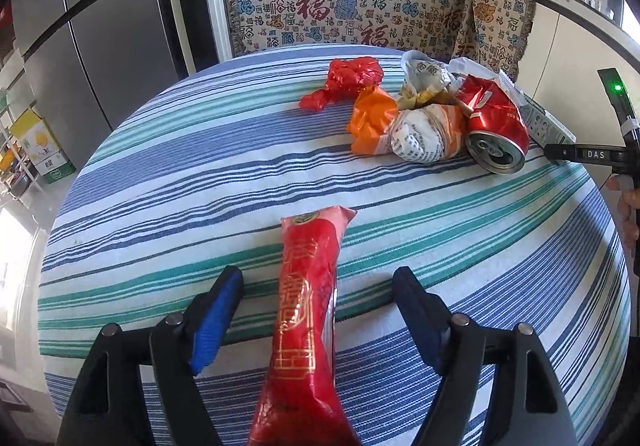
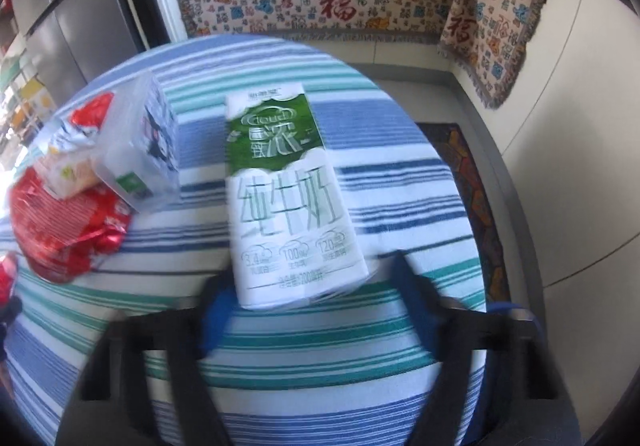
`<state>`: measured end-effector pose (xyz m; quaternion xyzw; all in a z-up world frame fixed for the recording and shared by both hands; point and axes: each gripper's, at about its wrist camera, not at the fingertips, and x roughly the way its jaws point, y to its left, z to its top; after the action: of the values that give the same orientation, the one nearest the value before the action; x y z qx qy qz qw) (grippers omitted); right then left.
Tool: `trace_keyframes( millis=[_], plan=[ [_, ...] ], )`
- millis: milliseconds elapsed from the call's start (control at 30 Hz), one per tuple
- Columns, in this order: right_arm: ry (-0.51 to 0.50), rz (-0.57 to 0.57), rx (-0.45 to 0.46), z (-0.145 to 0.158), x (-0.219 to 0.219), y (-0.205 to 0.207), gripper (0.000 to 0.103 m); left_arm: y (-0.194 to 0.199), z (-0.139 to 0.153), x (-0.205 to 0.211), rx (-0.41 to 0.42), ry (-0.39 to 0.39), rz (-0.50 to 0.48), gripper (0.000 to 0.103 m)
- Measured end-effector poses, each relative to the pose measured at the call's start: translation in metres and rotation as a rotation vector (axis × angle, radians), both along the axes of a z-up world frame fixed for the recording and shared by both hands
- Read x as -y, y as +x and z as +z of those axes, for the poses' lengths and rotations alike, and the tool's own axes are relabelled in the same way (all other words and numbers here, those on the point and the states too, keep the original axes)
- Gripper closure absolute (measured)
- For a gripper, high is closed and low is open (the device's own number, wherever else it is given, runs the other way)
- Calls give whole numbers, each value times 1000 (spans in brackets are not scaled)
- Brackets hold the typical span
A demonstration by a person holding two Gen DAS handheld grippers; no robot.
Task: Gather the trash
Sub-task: 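Grasp the long red snack wrapper with the left tool and lift it, then lift the red wrapper with the left tool while the right tool grasps the white-green milk carton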
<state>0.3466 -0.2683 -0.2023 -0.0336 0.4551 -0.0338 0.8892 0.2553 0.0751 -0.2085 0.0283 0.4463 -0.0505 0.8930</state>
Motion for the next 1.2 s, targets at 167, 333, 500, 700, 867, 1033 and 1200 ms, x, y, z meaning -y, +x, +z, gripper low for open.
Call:
trace_keyframes(
  millis=[167,333,500,700,867,1033,1200],
  plan=[
    [1,-18,9,-2,-14,-35,47,0,-1,0,4,0,-1,23],
    [0,5,35,-9,-58,-91,47,-5,-1,-5,2,-7,-7,23],
    [21,99,21,-12,-91,-119,46,-26,-1,-16,-8,-24,-66,24],
    [105,160,-78,5,-78,-110,22,-26,10,-20,-51,-89,-136,24],
    [52,213,-151,20,-84,-90,21,-11,9,-16,-97,-58,-127,27],
    [15,263,-238,15,-96,-61,21,-5,9,-13,-127,-49,-121,48],
    [-13,275,-265,10,-107,-47,31,0,12,-12,-134,-36,-115,81]
  ],
)
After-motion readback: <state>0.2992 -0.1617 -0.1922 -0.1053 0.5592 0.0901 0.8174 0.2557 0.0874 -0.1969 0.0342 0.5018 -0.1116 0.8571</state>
